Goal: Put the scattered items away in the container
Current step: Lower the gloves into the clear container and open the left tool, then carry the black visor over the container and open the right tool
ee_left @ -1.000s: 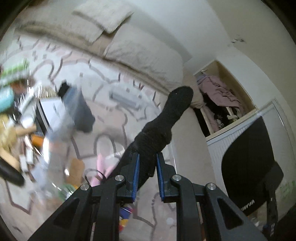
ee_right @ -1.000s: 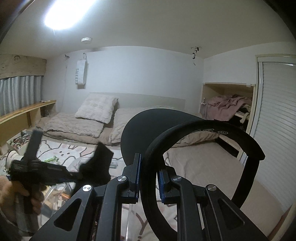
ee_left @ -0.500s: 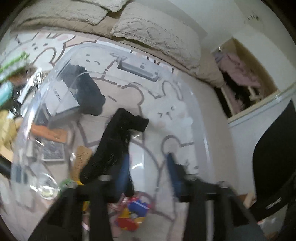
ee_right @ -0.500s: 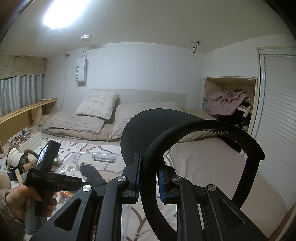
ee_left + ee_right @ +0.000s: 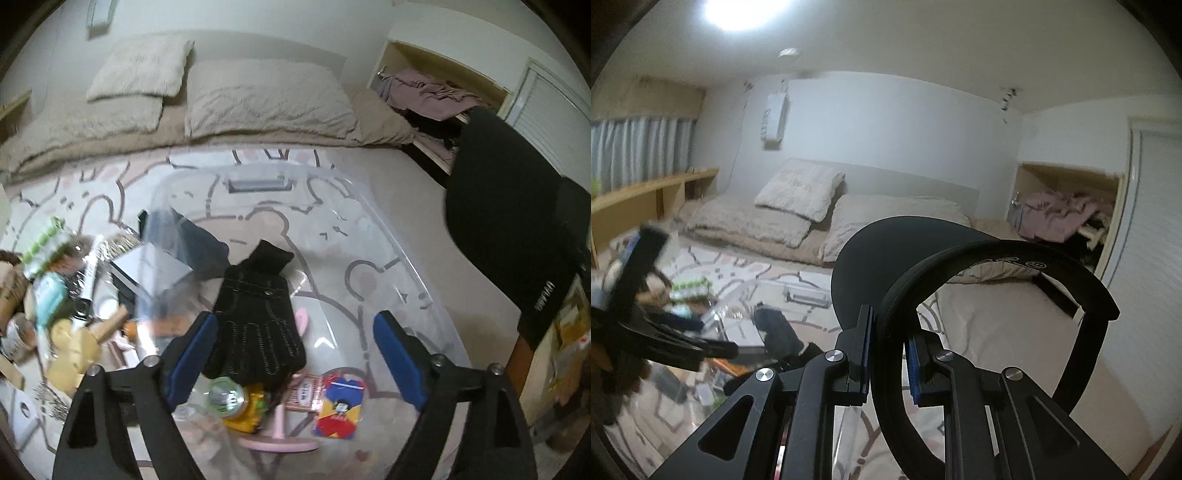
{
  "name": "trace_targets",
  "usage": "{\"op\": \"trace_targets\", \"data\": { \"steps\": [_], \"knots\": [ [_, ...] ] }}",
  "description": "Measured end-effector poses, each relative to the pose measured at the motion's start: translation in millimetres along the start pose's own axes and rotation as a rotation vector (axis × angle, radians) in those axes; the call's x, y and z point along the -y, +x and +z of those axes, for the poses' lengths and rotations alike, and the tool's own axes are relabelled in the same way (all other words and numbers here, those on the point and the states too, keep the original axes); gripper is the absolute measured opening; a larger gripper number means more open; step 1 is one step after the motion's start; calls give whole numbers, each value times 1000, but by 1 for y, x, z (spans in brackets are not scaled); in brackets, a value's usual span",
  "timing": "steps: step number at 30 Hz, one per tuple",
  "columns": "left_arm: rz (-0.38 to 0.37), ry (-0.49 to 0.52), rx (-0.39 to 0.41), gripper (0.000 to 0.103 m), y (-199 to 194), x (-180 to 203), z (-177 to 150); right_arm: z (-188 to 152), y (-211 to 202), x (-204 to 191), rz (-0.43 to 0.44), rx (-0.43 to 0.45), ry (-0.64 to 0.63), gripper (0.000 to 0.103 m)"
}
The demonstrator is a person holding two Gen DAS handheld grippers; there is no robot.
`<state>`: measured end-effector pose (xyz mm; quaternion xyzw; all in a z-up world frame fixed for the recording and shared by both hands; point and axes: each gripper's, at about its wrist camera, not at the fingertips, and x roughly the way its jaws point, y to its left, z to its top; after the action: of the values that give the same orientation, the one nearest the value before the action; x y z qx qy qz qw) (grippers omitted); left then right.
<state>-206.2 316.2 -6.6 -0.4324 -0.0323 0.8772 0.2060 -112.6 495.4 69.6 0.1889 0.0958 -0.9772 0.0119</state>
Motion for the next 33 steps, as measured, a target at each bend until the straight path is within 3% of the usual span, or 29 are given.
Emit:
{"op": "trace_targets", "data": {
  "steps": [7,13,17,21,25,33],
  "knots": [
    [36,55,99,98,-36,-16,-11,9,8,-40,10,-25,-141,17],
    [52,50,161,98,-62,-38,-25,26,16,-56,137,-66,-69,17],
    [56,37,182,98,-73,-54,-39,29,28,-80,119,-92,-136,17],
    [57,20,181,98,-80,-73,-53,24,53,-107,135,-196,-204,17],
    [69,3,179,98,-84,-90,-64,18,87,-114,188,-372,-118,17],
    [68,-62,170,98,-88,-128,-77,12,131,-115,189,-499,117,17]
  ]
}}
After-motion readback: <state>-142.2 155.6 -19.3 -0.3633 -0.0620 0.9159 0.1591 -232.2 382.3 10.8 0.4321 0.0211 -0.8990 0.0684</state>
